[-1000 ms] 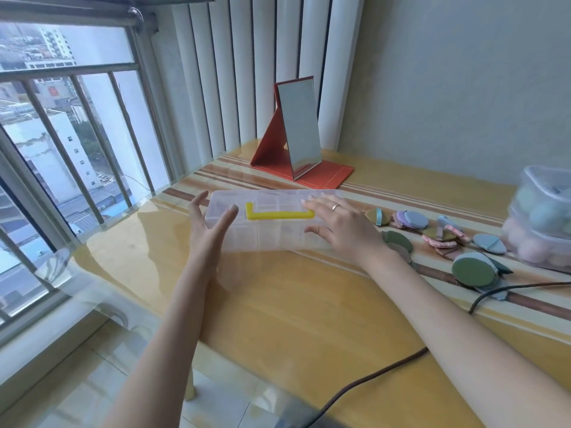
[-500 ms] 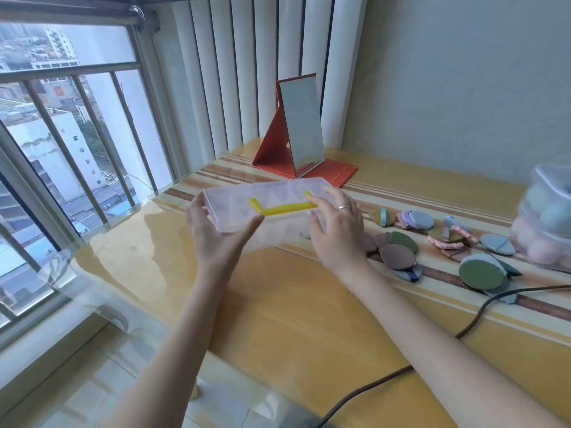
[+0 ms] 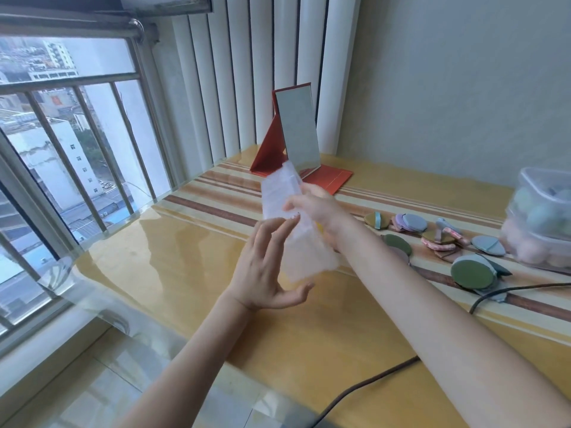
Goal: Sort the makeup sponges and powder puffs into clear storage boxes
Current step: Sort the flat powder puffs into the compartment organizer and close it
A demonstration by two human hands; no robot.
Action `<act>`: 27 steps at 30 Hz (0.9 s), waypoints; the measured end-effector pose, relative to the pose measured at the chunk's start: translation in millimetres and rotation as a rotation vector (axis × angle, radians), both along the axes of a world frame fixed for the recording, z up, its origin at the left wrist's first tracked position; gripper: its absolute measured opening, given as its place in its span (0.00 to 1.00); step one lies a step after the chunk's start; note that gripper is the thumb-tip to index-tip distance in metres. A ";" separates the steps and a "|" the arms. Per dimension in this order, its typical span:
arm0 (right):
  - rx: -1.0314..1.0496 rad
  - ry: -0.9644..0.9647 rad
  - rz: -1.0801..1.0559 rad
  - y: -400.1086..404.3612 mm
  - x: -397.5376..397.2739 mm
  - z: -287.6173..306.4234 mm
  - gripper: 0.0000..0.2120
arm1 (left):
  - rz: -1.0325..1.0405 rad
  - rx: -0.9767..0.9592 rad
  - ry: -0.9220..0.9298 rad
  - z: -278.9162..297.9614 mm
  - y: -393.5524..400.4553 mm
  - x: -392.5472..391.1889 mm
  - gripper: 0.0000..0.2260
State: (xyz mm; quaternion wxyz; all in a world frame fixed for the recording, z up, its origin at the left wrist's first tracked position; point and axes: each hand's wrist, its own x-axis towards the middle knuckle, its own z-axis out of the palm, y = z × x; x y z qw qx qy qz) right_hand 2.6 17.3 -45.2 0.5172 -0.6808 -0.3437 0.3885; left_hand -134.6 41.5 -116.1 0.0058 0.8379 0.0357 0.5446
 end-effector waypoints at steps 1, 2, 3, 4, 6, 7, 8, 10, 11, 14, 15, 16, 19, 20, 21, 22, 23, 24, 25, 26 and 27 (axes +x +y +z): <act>0.056 -0.054 0.073 -4.1 4.5 -0.4 0.33 | -0.035 -0.107 -0.033 0.5 0.7 -2.6 0.29; 0.101 -0.075 0.170 -8.2 9.2 1.1 0.32 | -0.029 -0.235 -0.104 2.3 2.2 -5.2 0.26; 0.133 -0.079 0.287 -12.5 13.5 4.2 0.33 | 0.006 -0.356 -0.191 4.8 5.0 -6.9 0.25; 0.152 -0.117 0.407 -15.1 16.9 8.0 0.33 | 0.065 -0.446 -0.264 8.0 9.9 -8.3 0.25; 0.140 -0.319 0.602 -15.2 18.1 18.2 0.35 | 0.224 -0.509 -0.280 17.3 25.2 -12.2 0.28; 0.117 -0.431 0.649 -12.1 18.4 23.0 0.36 | 0.311 -0.516 -0.248 21.5 33.9 -15.4 0.30; 0.085 -0.539 0.671 -8.9 18.3 27.2 0.35 | 0.379 -0.541 -0.216 24.0 42.1 -20.3 0.31; 0.019 -0.700 0.675 -4.7 18.9 30.6 0.31 | 0.407 -0.659 -0.158 24.1 55.0 -32.1 0.28; -0.001 -0.771 0.651 -4.4 19.8 29.6 0.29 | 0.388 -0.706 -0.111 21.8 60.5 -38.0 0.25; 0.014 -0.939 0.496 -9.6 24.4 19.6 0.28 | 0.356 -0.784 0.009 15.0 71.0 -46.8 0.22; 0.019 -0.975 0.444 -10.8 24.0 15.4 0.27 | 0.340 -0.840 0.000 15.8 74.0 -47.4 0.24; 0.008 -1.033 0.384 -11.3 23.4 11.4 0.26 | 0.325 -0.900 -0.014 17.7 76.7 -47.2 0.26; -0.083 -1.249 0.239 -11.9 22.7 0.1 0.18 | 0.348 -0.995 0.087 24.8 86.6 -45.2 0.30; -0.091 -1.267 0.236 -12.3 21.9 -2.2 0.18 | 0.355 -1.004 0.150 28.0 92.3 -45.8 0.29; -0.087 -1.268 0.242 -12.1 21.2 -3.5 0.18 | 0.347 -1.013 0.213 31.5 98.5 -47.2 0.27; -0.078 -1.264 0.246 -11.8 21.0 -4.0 0.17 | 0.321 -1.028 0.276 35.3 104.4 -49.5 0.26; -0.069 -1.261 0.247 -11.2 21.2 -4.5 0.17 | 0.279 -1.051 0.333 38.6 109.5 -51.5 0.25; -0.064 -1.262 0.242 -10.5 21.9 -4.9 0.16 | 0.230 -1.078 0.375 40.3 113.8 -52.5 0.23; -0.059 -1.265 0.232 -9.9 22.8 -5.3 0.15 | 0.191 -1.096 0.393 40.2 116.0 -52.0 0.22; -0.053 -1.264 0.220 -9.6 23.9 -5.8 0.15 | 0.177 -1.094 0.385 38.5 116.1 -50.1 0.20; -0.045 -1.260 0.207 -9.6 24.6 -6.3 0.15 | 0.188 -1.070 0.351 36.0 114.8 -47.6 0.17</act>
